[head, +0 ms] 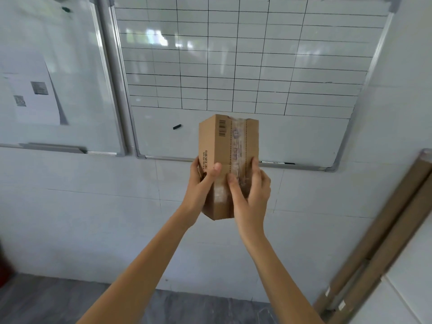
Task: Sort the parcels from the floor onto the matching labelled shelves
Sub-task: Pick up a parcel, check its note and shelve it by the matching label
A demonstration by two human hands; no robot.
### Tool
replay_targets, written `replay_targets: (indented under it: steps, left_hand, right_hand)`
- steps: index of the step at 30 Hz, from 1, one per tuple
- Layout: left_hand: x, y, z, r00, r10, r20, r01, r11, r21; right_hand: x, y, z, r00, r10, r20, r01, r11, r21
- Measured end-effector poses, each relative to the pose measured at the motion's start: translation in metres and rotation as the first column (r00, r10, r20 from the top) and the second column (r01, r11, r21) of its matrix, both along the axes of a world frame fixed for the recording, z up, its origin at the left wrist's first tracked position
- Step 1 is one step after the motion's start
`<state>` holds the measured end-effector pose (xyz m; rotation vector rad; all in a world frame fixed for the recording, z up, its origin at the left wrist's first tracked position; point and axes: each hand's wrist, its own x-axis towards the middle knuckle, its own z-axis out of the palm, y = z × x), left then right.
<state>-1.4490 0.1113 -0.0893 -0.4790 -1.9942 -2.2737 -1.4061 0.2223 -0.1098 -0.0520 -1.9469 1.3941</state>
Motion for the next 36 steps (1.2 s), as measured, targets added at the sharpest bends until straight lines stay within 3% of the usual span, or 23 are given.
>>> replay_targets:
  steps: [6, 10, 17, 20, 24, 27, 31, 36]
  left_hand:
    - [-0.001, -0.015, 0.009, 0.999, -0.02, -0.027, 0.024, 0.991, 0.133]
    - [0.002, -0.013, 0.008, 0.996, -0.09, -0.011, 0.09, 0.984, 0.156]
    - [0.002, -0.011, 0.002, 0.992, -0.119, 0.048, 0.112, 0.984, 0.139]
    - [0.001, -0.009, 0.004, 0.999, -0.03, 0.013, 0.029, 0.996, 0.087]
    - [-0.005, -0.007, 0.006, 0.995, 0.089, -0.055, -0.091, 0.995, -0.042]
    - [-0.004, -0.002, 0.004, 1.0, 0.018, 0.005, -0.018, 0.997, -0.08]
    - [-0.004, -0.005, -0.003, 0.994, -0.07, 0.084, 0.074, 0.996, -0.044]
    - [-0.007, -0.008, -0.009, 0.968, -0.216, 0.125, 0.213, 0.976, 0.041]
  right_hand:
    - [-0.004, 0.027, 0.016, 0.972, 0.235, 0.004, -0.226, 0.938, -0.263]
    - [-0.007, 0.035, 0.02, 0.902, 0.432, 0.001, -0.407, 0.851, -0.333]
    - [-0.006, 0.032, 0.013, 0.908, 0.417, -0.033, -0.391, 0.817, -0.424]
    - [-0.01, 0.033, 0.013, 0.938, 0.343, -0.049, -0.326, 0.826, -0.46]
    - [-0.011, 0.024, 0.008, 0.995, 0.089, -0.055, -0.103, 0.919, -0.382]
    - [-0.005, 0.009, -0.003, 1.0, -0.028, -0.002, 0.027, 0.978, -0.209]
    - [0.002, -0.002, -0.017, 1.0, 0.01, 0.003, -0.01, 1.0, 0.006]
    - [0.0, 0.004, -0.011, 0.997, 0.019, -0.074, -0.017, 0.999, 0.032]
